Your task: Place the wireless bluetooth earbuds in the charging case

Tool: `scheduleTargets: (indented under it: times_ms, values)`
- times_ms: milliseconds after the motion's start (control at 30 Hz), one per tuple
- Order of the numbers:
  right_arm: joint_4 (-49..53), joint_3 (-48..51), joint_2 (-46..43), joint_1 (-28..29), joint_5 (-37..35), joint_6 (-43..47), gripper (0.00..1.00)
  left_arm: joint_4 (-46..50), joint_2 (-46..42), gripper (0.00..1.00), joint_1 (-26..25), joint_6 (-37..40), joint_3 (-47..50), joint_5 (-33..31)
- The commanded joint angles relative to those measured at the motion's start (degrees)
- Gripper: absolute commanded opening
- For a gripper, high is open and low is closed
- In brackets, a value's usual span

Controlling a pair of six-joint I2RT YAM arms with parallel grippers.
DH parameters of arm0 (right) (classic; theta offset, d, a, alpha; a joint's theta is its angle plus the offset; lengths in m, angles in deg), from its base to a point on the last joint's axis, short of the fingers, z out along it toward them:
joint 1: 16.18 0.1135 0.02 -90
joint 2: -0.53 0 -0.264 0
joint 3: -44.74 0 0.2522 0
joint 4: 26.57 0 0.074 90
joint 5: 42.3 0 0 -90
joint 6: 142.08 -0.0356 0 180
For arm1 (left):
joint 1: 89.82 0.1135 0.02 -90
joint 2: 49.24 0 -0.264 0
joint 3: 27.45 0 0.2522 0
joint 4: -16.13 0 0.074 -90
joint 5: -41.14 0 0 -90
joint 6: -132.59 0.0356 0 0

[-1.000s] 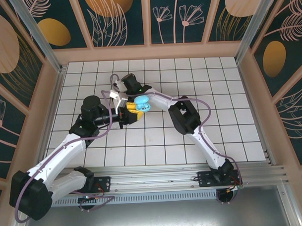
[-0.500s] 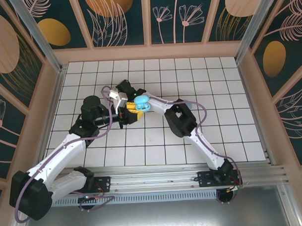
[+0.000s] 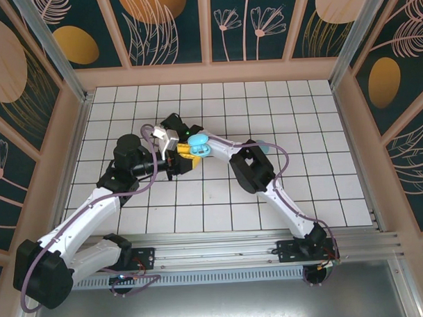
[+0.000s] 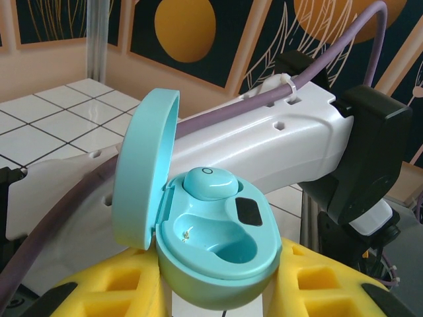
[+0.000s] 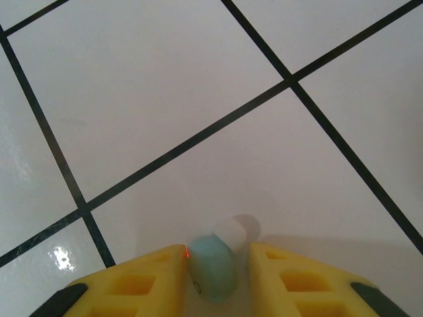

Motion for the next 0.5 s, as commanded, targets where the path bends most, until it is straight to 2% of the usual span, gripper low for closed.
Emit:
scheduleTargets:
  times_ms: [0,133,467]
  values:
    - [2.17,-0.57,0.60,-0.15,-0.45,-0.44,0.27,1.27,-1.01,0.21,0.37,0.58,-0.63,-0.64]
    - [0.34,6.17,-3.54,-1.91,1.73,-2.30,0.23,2.06,-1.28,0.21,0.37,1.01,-1.08,-1.09]
    - [-11.33,41.53,-24.45,-11.89,8.52,-7.24,0.19,1.84,-1.41,0.21,0.37,1.04,-1.31,-1.78]
